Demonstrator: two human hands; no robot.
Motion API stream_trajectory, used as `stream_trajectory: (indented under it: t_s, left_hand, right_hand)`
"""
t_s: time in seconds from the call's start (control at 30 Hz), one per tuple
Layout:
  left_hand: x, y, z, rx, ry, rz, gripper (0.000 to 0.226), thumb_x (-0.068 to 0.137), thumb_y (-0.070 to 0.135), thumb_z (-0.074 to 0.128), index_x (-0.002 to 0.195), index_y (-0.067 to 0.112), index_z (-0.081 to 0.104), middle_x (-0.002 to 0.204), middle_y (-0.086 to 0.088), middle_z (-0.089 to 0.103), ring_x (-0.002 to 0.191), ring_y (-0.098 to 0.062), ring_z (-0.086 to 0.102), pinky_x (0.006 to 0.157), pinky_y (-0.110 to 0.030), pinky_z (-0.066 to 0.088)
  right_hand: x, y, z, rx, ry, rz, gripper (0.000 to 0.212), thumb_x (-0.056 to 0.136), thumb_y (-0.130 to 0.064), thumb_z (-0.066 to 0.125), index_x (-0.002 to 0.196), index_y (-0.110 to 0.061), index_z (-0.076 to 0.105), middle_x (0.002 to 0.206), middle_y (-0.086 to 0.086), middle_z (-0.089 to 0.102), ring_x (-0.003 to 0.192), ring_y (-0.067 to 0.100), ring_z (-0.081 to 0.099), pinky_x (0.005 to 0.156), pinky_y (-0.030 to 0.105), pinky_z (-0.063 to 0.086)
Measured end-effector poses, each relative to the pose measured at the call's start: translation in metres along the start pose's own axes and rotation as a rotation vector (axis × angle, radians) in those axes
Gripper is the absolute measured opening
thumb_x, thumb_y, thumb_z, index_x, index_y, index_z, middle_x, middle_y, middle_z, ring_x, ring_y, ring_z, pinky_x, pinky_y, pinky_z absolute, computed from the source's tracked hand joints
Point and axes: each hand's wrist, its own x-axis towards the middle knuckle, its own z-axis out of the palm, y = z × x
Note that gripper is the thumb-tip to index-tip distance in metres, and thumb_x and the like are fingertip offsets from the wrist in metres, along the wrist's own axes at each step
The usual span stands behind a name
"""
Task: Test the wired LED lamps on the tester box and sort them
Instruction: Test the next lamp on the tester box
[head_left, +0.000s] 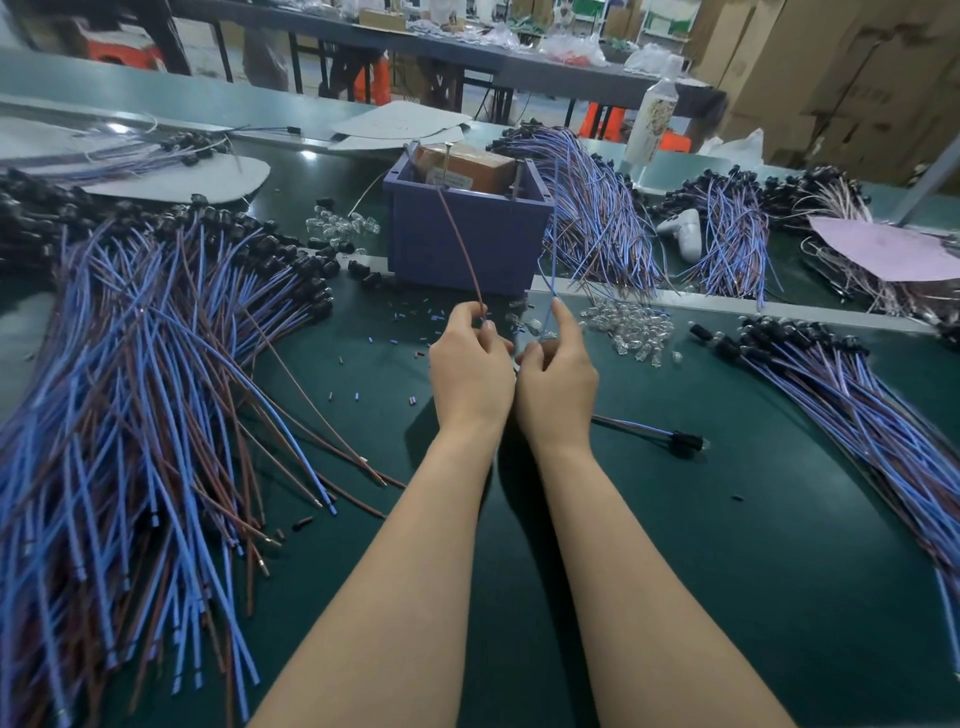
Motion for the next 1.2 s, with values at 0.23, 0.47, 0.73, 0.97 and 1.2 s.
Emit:
stream_trajectory:
  t_s: [0.23,0.47,0.73,0.97,1.2]
  left_hand:
    - [0.0019,0.0001,-0.0007,-0.008,-0.031,-0.029,0.021,0.097,0.011,0.045,0.115,0.011,0.057,0.075,0.001,0.066,0.082,-0.023,0.064,0.084,-0.038,0.051]
    - [0.0027,-0.0003,-0.0002,-0.013,-0.03,-0.033,0.021,0.097,0.012,0.045,0.115,0.012,0.056,0.077,0.0,0.067,0.079,-0.021,0.062,0.084,-0.039,0.051]
    - [0.0024,-0.0003,0.0003,-0.016,-0.022,-0.025,0.02,0.097,0.012,0.045,0.114,0.012,0.056,0.081,-0.003,0.069,0.081,-0.023,0.063,0.083,-0.037,0.051]
    - [0.0052,-0.0019,-0.0002,-0.017,-0.028,-0.021,0.021,0.097,0.011,0.045,0.115,0.011,0.057,0.076,0.0,0.065,0.08,-0.022,0.063,0.083,-0.038,0.052]
    - [0.0062,-0.0023,-0.0001,-0.004,-0.03,-0.008,0.023,0.097,0.012,0.046,0.117,0.012,0.057,0.08,-0.002,0.067,0.081,-0.02,0.063,0.084,-0.035,0.051]
  right_hand:
    - [0.0021,0.0008,0.0,-0.067,-0.05,0.007,0.058,0.089,0.001,0.042,0.144,-0.017,0.036,0.091,0.019,0.063,0.087,0.032,0.054,0.075,0.03,0.035]
    - [0.0044,0.0016,0.0003,-0.096,-0.077,0.002,0.058,0.09,0.0,0.042,0.145,-0.018,0.035,0.108,0.013,0.063,0.102,0.028,0.054,0.088,0.029,0.036]
    - [0.0057,0.0021,0.0,-0.113,-0.081,0.019,0.059,0.089,0.001,0.042,0.145,-0.016,0.036,0.109,0.013,0.06,0.104,0.027,0.052,0.086,0.024,0.033]
    - [0.0054,0.0002,0.0011,-0.126,-0.094,0.033,0.056,0.091,-0.002,0.043,0.144,-0.018,0.037,0.123,0.012,0.057,0.112,0.026,0.052,0.091,0.028,0.035]
    - [0.0058,-0.0003,0.0023,-0.119,-0.11,0.047,0.055,0.091,-0.004,0.043,0.144,-0.02,0.037,0.121,0.009,0.058,0.11,0.025,0.054,0.092,0.032,0.038]
